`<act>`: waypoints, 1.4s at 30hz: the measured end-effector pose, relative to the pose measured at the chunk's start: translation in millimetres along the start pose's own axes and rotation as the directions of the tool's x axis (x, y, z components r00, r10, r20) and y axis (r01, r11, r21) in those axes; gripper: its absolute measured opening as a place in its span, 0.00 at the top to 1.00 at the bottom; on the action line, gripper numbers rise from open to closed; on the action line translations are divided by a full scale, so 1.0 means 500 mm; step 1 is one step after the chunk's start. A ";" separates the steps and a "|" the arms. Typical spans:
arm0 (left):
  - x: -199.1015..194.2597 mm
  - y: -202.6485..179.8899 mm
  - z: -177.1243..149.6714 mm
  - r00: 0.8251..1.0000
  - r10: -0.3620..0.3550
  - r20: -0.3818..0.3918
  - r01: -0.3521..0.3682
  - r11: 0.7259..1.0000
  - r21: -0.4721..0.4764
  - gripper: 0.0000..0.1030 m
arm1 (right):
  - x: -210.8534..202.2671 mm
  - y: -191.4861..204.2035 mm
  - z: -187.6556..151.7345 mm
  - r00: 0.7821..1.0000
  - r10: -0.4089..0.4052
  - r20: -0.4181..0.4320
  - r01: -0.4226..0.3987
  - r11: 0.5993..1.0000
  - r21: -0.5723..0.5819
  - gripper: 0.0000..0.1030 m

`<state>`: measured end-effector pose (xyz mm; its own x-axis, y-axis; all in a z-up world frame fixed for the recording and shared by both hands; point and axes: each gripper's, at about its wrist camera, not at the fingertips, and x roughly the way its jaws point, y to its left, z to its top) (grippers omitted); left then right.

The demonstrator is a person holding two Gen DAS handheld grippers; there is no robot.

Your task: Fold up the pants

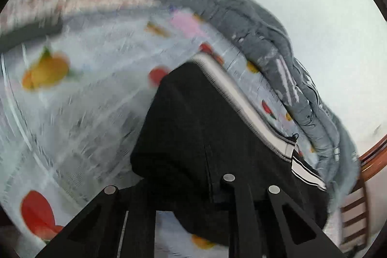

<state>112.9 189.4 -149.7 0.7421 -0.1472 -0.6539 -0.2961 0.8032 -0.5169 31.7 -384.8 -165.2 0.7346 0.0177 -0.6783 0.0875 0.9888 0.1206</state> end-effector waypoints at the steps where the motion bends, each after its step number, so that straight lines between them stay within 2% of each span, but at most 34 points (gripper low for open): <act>1: -0.010 -0.032 0.004 1.000 0.010 0.025 -0.011 0.999 0.035 0.85 | -0.005 -0.010 -0.001 1.000 -0.003 0.007 0.003 1.000 -0.006 0.44; 5: -0.050 -0.209 -0.003 0.992 0.025 0.122 -0.053 0.972 0.229 0.85 | -0.026 -0.042 0.000 0.999 0.006 0.036 -0.005 1.000 -0.019 0.44; 8: -0.061 -0.363 -0.044 0.987 -0.019 0.161 -0.047 0.916 0.397 0.85 | -0.045 -0.060 0.005 0.997 -0.003 0.074 0.006 0.999 -0.032 0.44; 10: -0.051 -0.460 -0.091 0.987 -0.056 0.152 -0.026 0.872 0.489 0.85 | -0.055 -0.080 0.011 0.995 -0.018 0.100 0.022 0.999 -0.035 0.44; 12: -0.024 -0.547 -0.145 0.990 -0.092 0.106 0.018 0.832 0.555 0.85 | -0.063 -0.099 0.013 0.994 -0.023 0.111 0.026 0.999 -0.028 0.44; 14: 0.017 -0.613 -0.206 0.993 -0.116 0.032 0.075 0.806 0.588 0.85 | -0.069 -0.125 0.011 0.993 -0.023 0.112 0.024 1.000 -0.009 0.44; 17: 0.072 -0.664 -0.295 0.988 -0.137 -0.072 0.152 0.779 0.609 0.86 | -0.075 -0.155 0.002 0.995 -0.029 0.097 0.027 0.999 0.022 0.44; 19: 0.118 -0.688 -0.362 0.977 -0.134 -0.164 0.207 0.759 0.617 0.85 | -0.080 -0.169 -0.002 0.996 -0.025 0.087 0.022 0.999 0.032 0.44; 21: 0.157 -0.692 -0.414 0.962 -0.110 -0.251 0.245 0.751 0.612 0.85 | -0.085 -0.178 -0.005 0.996 -0.028 0.081 0.026 0.999 0.034 0.44; 24: 0.140 -0.690 -0.445 0.961 -0.132 -0.242 0.264 0.695 0.669 0.81 | -0.094 -0.181 -0.003 0.997 -0.007 0.081 0.005 1.000 0.028 0.44; 25: 0.131 -0.684 -0.438 0.953 -0.153 -0.262 0.293 0.686 0.666 0.75 | -0.097 -0.177 0.002 0.996 0.009 0.087 -0.011 1.000 0.024 0.44; 27: 0.100 -0.663 -0.410 0.915 -0.239 -0.325 0.396 0.684 0.612 0.64 | -0.096 -0.166 0.017 0.993 0.059 0.101 -0.061 0.998 0.016 0.42; 28: 0.082 -0.650 -0.396 0.914 -0.259 -0.312 0.401 0.686 0.607 0.53 | -0.094 -0.158 0.024 0.991 0.078 0.105 -0.080 0.997 0.014 0.42; 29: 0.060 -0.638 -0.382 0.921 -0.273 -0.277 0.388 0.684 0.618 0.37 | -0.089 -0.145 0.034 0.988 0.108 0.110 -0.110 0.994 0.013 0.42; 30: 0.034 -0.619 -0.368 0.933 -0.284 -0.220 0.357 0.682 0.638 0.31 | -0.084 -0.133 0.043 0.984 0.135 0.115 -0.137 0.990 0.012 0.42; 31: 0.006 -0.596 -0.355 0.943 -0.292 -0.160 0.323 0.686 0.652 0.26 | -0.075 -0.116 0.056 0.977 0.176 0.124 -0.178 0.984 0.012 0.41; 33: -0.032 -0.545 -0.329 0.956 -0.277 -0.094 0.267 0.696 0.667 0.25 | -0.052 -0.087 0.077 0.960 0.253 0.119 -0.257 0.966 0.021 0.37; 36: -0.057 -0.470 -0.303 0.974 -0.214 -0.070 0.204 0.712 0.672 0.25 | -0.006 -0.049 0.098 0.935 0.345 0.084 -0.351 0.933 0.079 0.36; 38: -0.075 -0.417 -0.303 0.972 -0.219 -0.080 0.216 0.713 0.667 0.23 | 0.035 -0.021 0.105 0.922 0.384 0.046 -0.386 0.915 0.115 0.35; 40: -0.086 -0.368 -0.309 0.969 -0.220 -0.112 0.239 0.718 0.654 0.19 | 0.083 0.009 0.102 0.947 0.322 -0.001 -0.319 0.939 0.127 0.35; 42: -0.079 -0.338 -0.322 0.964 -0.219 -0.153 0.265 0.730 0.630 0.18 | 0.115 0.027 0.095 0.954 0.299 -0.028 -0.293 0.947 0.128 0.38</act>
<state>36.9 -33.5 -125.3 0.6882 -0.4056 -0.6015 0.3595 0.9108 -0.2029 107.1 -377.4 -168.0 0.7082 0.3166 -0.6310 -0.0462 0.9127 0.4061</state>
